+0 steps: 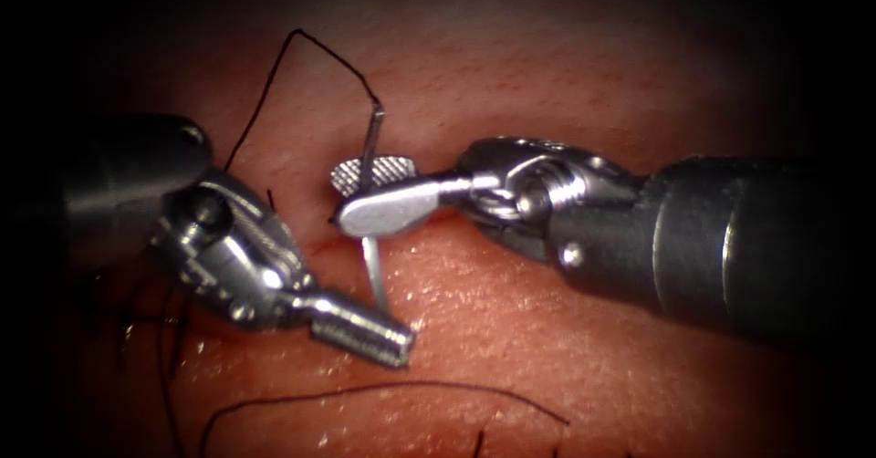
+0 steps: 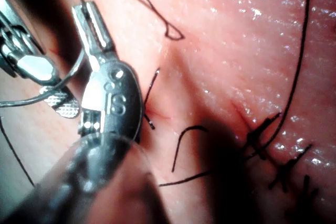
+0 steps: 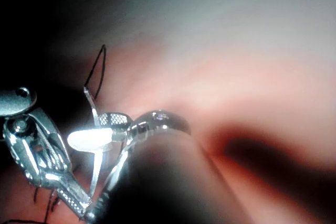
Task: Wound Closure
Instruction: Pass needle to right end-effector
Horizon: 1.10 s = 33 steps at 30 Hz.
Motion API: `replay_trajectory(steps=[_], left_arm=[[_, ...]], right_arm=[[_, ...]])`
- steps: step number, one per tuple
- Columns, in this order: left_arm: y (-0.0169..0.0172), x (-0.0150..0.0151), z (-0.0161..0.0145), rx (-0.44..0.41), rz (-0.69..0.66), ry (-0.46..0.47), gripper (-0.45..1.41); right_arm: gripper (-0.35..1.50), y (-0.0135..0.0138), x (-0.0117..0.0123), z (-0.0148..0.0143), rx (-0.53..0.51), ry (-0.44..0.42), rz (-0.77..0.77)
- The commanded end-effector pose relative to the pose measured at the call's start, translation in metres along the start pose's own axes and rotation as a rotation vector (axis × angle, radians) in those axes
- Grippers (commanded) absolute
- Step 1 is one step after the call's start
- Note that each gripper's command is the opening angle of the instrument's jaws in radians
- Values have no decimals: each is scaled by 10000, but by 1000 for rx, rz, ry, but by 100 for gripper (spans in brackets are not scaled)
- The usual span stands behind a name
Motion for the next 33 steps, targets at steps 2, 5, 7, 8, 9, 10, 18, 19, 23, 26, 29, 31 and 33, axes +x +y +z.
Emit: replay_trajectory(steps=[2, 5, 7, 8, 9, 10, 18, 19, 23, 26, 29, 31, 33], left_arm=[[-4, -6, 3, 0, 3, -1, -45], [-4, -6, 5, 0, 10, 0, -45], [-4, -6, 5, 1, 4, 0, -45], [-4, -6, 6, 1, 5, 1, -45], [-4, -6, 6, 1, -1, 1, -45], [-4, -6, 6, 1, -1, 1, -45], [-4, -6, 8, 0, -28, 11, -45], [-4, -6, 7, 1, -40, 12, -23], [-6, -4, 3, 39, -78, 27, 68], [-8, -1, -2, 84, -121, 45, 100], [-9, 2, -7, 117, -176, 25, 113], [-9, 5, -7, 136, -241, -13, 110], [-9, 7, -5, 152, -316, -44, 96]], right_arm=[[91, 4, 3, 8, 3, -2, -3], [78, 5, 4, 8, 2, -2, -4], [64, 5, 4, 8, -1, 0, -4], [29, 6, 4, 8, -6, 4, -4], [7, 6, 5, 8, -14, 9, -4], [-13, 6, 5, 9, -20, 13, -4], [-35, 12, 9, 7, -14, 30, -36], [-35, 12, 10, 7, -14, 30, -42], [-35, 13, 13, 1, -15, 31, -57], [-35, 14, 18, -6, -9, 39, -78], [-35, 15, 23, -17, -5, 44, -139], [-35, 18, 31, -32, -11, 41, -241], [-35, 21, 41, -43, -15, 40, -313]])
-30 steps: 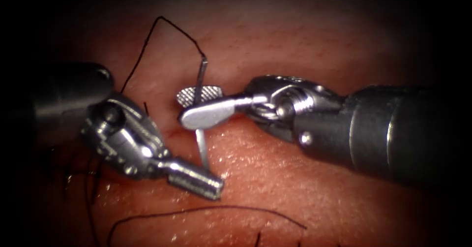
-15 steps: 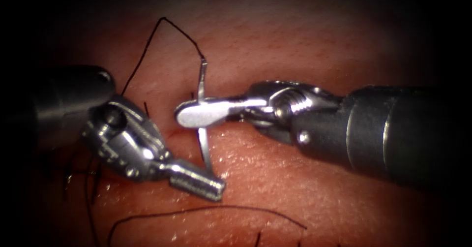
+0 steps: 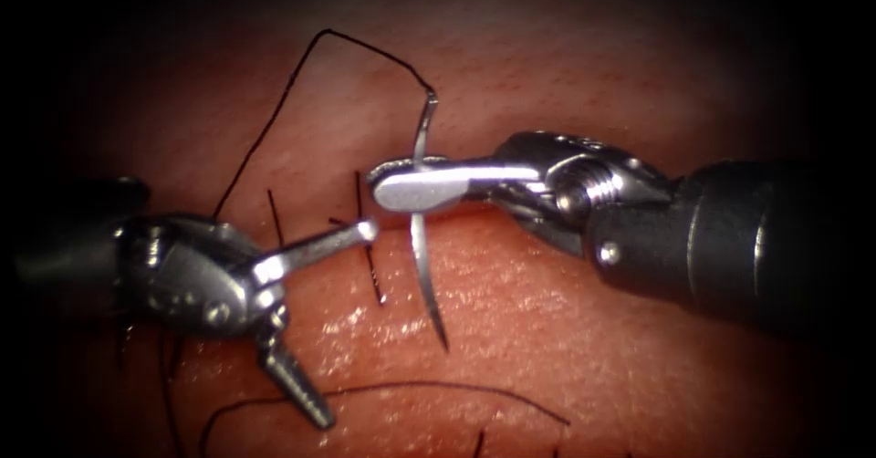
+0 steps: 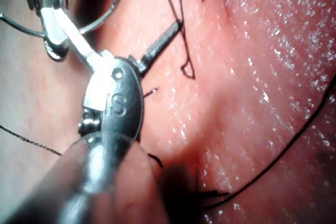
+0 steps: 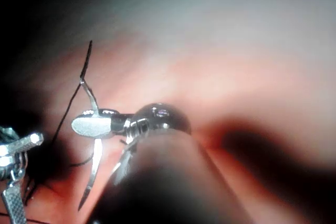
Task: Wound Closure
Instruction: Pass needle to right end-effector, then drive needle through flesh above incision with right hand
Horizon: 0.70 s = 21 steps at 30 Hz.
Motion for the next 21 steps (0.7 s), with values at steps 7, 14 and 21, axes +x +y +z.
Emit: replay_trajectory(steps=[7, 14, 21], left_arm=[[-4, -6, 16, 77, -133, -129, 12], [-15, -19, 33, 223, -226, -289, 5], [-13, -44, 38, 326, -271, -431, -23]], right_arm=[[-35, 33, 37, -34, -102, -47, -296], [-35, 55, 51, -39, -127, -68, -463], [-35, 70, 55, -21, -128, -110, -582]])
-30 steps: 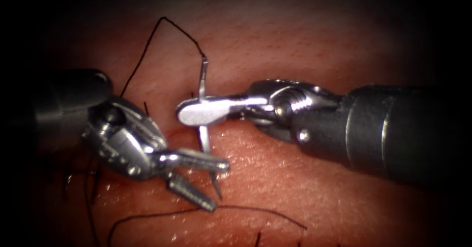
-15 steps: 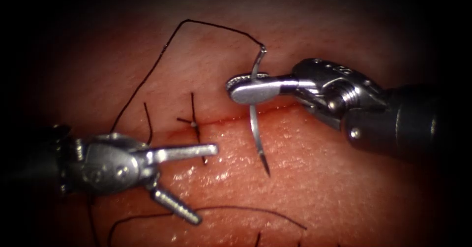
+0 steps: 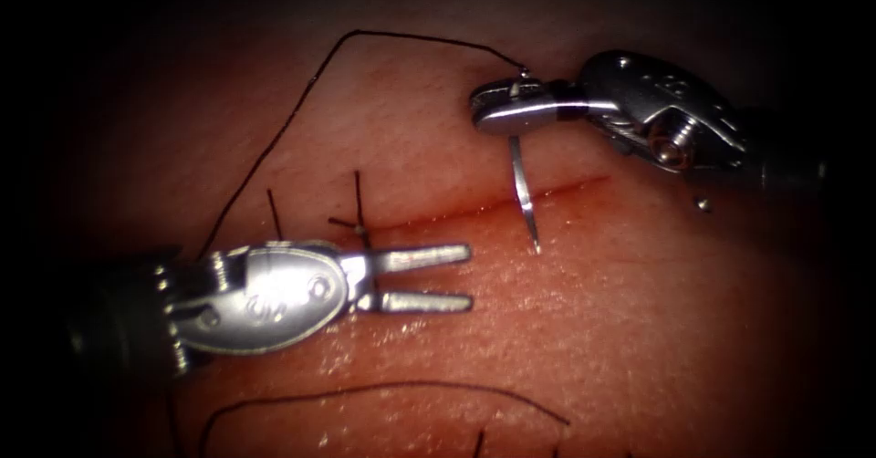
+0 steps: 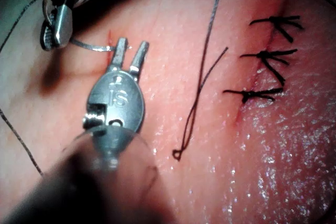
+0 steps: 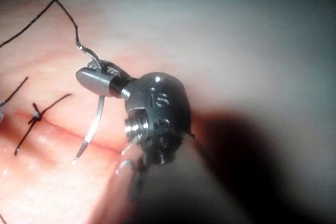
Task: Wound Closure
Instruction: Drive needle through flesh above incision with right hand
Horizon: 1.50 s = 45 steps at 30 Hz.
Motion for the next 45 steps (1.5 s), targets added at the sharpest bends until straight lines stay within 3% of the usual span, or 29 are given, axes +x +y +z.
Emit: replay_trajectory(steps=[1, 5, 10, 17, 27, 45], left_arm=[[-4, -8, 8, 14, 2, -16, -32], [-6, -24, 13, 50, 0, -60, -45], [-14, -45, 24, 99, -4, -115, -45], [-22, -81, 45, 171, 7, -201, -45], [-11, -94, 58, 156, 13, -283, -45], [-3, -105, 62, 129, -13, -353, -45]], right_arm=[[-35, 9, -1, 16, -2, 2, -25], [-35, 11, -2, 27, -14, -5, -50], [-35, 13, -1, 36, -27, -4, -115], [-35, 17, 3, 42, -8, 41, -330], [-35, 18, 0, 57, 21, 64, -472], [-35, 23, -8, 67, 35, 68, -577]])
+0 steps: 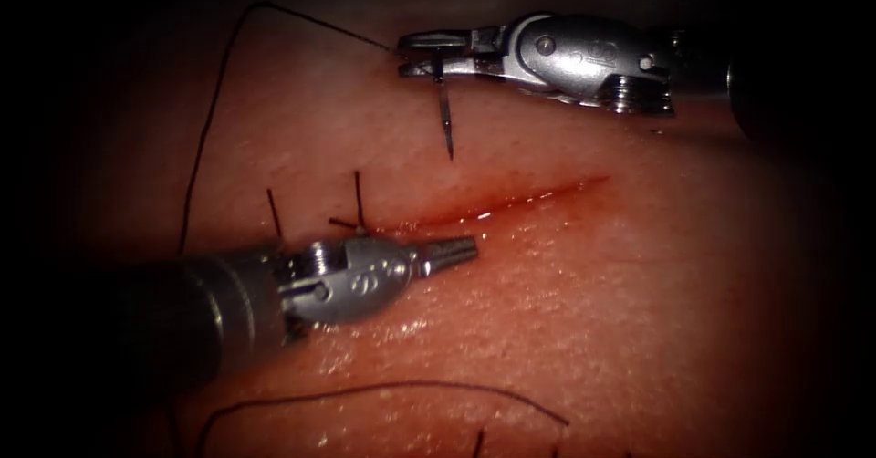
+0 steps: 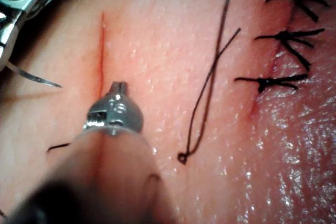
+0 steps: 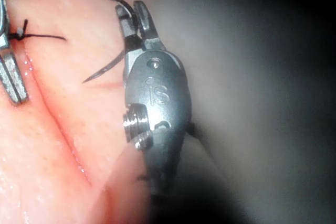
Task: Wound Closure
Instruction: Drive needle through flesh above incision with right hand
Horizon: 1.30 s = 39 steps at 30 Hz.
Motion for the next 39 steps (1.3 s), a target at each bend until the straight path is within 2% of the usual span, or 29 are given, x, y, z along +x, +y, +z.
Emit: replay_trajectory(steps=[1, 11, 18, 19, 20, 21, 22, 23, 27, 28, 30, 32, 35, 39], left_arm=[[-2, 1, 6, 1, 2, 1, -45], [1, 2, 2, -8, 2, 1, -45], [-3, 7, -1, -47, -3, 32, -45], [-4, 9, -1, -43, -36, 37, -1], [-5, 10, -2, -41, -92, 40, 29], [-5, 11, -2, -41, -110, 41, 46], [-7, 12, -3, -41, -147, 41, 94], [-8, 12, -4, -37, -168, 46, 105], [-6, 11, -12, -43, -220, 61, 83], [-5, 10, -15, -54, -219, 70, 68], [0, 6, -26, -116, -218, 86, 15], [5, 2, -37, -161, -239, 54, -1], [13, -1, -50, -224, -243, 9, -5], [20, 3, -58, -243, -249, -9, -3]], right_arm=[[-35, 7, -4, 9, 0, 2, -5], [-35, 2, -14, 13, 3, 1, -30], [-35, 1, -17, 12, 3, 3, -52], [-35, -1, -18, 12, 6, 0, -67], [-35, -5, -21, 12, 8, 1, -77], [-35, -6, -22, 12, 10, 1, -86], [-35, -9, -23, 11, 12, 2, -100], [-35, -13, -25, 10, 14, 2, -111], [-35, -30, -33, 0, 38, 14, -184], [-35, -34, -35, -3, 41, 14, -200], [-35, -44, -39, -12, 55, 17, -245], [-35, -50, -40, -18, 59, 24, -274], [-35, -64, -44, -27, 68, 41, -365], [-35, -81, -53, -30, 92, 66, -395]])
